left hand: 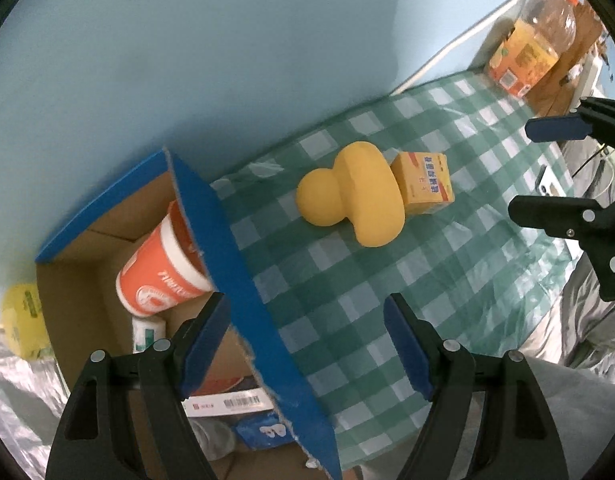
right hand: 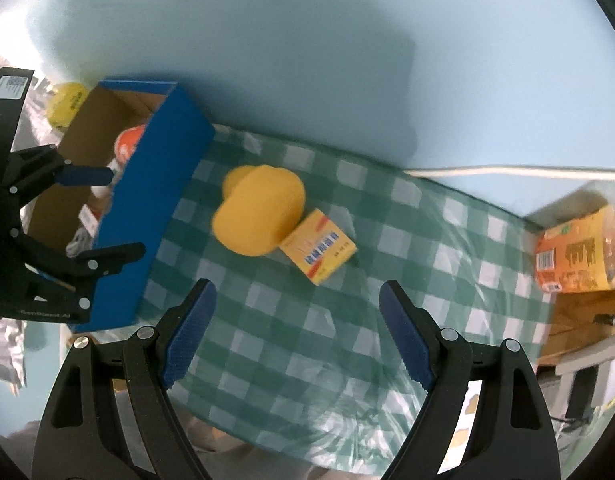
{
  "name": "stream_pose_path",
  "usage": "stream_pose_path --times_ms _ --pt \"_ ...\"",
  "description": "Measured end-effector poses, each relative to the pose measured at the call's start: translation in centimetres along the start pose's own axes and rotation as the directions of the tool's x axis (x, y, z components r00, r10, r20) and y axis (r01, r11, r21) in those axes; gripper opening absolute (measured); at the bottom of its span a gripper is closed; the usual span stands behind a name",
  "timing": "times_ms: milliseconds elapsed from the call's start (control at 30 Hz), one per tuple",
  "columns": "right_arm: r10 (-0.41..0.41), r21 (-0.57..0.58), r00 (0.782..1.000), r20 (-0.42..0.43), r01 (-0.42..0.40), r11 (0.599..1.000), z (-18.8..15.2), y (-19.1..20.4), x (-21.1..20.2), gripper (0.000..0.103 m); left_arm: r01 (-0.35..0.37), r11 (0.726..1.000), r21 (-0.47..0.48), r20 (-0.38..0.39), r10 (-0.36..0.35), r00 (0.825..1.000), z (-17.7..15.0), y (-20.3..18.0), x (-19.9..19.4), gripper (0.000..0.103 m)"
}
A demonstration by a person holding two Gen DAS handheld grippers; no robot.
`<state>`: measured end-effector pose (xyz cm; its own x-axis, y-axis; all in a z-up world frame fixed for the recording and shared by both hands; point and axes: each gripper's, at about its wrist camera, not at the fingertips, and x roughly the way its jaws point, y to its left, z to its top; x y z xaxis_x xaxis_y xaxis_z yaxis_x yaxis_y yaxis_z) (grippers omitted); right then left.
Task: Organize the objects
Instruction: 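Move both tools back over the table toward the duck and ointment box, then grasp the yellow rubber duck with the left tool while the right tool grasps the yellow ointment box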
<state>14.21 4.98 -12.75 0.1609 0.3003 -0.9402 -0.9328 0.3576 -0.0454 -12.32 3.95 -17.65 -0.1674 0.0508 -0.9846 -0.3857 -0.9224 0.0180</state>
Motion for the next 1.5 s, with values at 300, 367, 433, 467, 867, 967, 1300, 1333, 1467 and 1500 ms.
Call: stream_pose_path --times_ms 300,367,433,467,867,967,1300,1333,1467,1500 --pt "0.018 0.254 1.000 -0.015 -0.013 0.967 0.9 -3.3 3.6 0.084 0.008 1.000 0.013 -0.026 -0.007 1.000 2.0 -0.4 2.2 0.080" --pt "0.014 0.307 1.000 -0.027 -0.005 0.952 1.2 -3.8 4.7 0.084 0.000 0.999 0.040 -0.033 0.001 0.999 2.5 -0.6 2.7 0.080" --pt "0.018 0.344 0.999 -0.038 -0.004 0.939 1.6 -4.1 5.7 0.084 -0.010 0.999 0.053 -0.041 0.012 0.999 3.0 -0.5 3.1 0.080" --pt "0.022 0.362 0.999 -0.043 -0.005 0.932 1.7 -4.2 6.2 0.084 -0.013 0.998 0.058 -0.043 0.015 0.999 3.2 -0.5 3.3 0.080" --pt "0.019 0.400 0.991 -0.135 0.037 0.916 2.2 -3.9 11.1 0.084 -0.057 0.956 0.289 -0.038 0.071 0.997 5.0 -1.3 5.1 0.081" --pt "0.029 0.383 0.987 -0.157 0.034 0.923 2.0 -3.8 12.2 0.084 -0.098 0.913 0.396 -0.029 0.118 0.993 5.4 -1.7 5.8 0.089" --pt "0.016 0.315 0.989 -0.149 0.032 0.949 0.6 -3.7 12.8 0.057 -0.103 0.765 0.635 -0.048 0.173 0.984 5.6 -4.1 9.5 0.089" --pt "0.015 0.312 0.989 -0.147 0.032 0.949 0.4 -3.8 12.7 0.057 -0.098 0.761 0.642 -0.049 0.168 0.985 5.6 -4.3 9.7 0.089" --pt "-0.006 0.299 0.990 -0.139 0.048 0.953 -0.8 -4.4 12.2 0.056 -0.073 0.751 0.656 -0.057 0.146 0.988 6.0 -5.1 10.7 0.089" --pt "-0.013 0.295 0.990 -0.141 0.055 0.954 -1.0 -4.5 12.1 0.056 -0.074 0.750 0.658 -0.058 0.148 0.987 6.1 -5.3 10.9 0.089"
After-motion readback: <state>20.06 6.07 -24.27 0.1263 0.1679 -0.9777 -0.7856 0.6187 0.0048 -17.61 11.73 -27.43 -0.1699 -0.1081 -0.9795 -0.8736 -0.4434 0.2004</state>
